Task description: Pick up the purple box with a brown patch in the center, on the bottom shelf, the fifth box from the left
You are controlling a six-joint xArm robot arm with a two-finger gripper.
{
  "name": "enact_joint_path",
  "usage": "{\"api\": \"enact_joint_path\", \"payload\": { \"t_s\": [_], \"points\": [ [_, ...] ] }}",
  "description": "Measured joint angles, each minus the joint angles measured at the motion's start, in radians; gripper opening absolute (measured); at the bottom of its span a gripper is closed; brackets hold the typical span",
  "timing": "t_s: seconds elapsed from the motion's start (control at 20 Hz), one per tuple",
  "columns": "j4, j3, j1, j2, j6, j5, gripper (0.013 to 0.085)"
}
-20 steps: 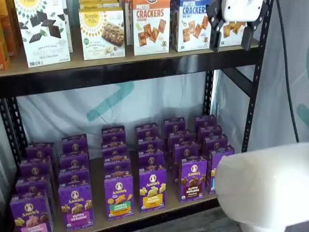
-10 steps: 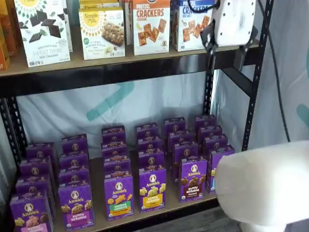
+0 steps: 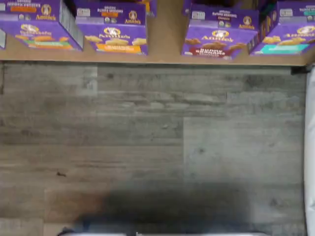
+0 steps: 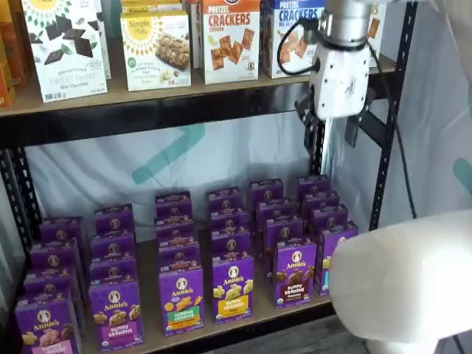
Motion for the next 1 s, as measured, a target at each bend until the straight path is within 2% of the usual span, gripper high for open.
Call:
{"api": "enact_joint_path", "payload": {
  "t_s": [0.4, 0.6, 1.0],
  "points": [
    [-0.018, 0.164, 0.011, 0.076, 0.021, -0.25, 0.085],
    [-0.007, 0.213, -0.004, 0.135, 0.004, -0.339, 0.085],
    [0.032, 0.299, -0.028, 0.315, -0.045, -0.577, 0.085]
  ]
}}
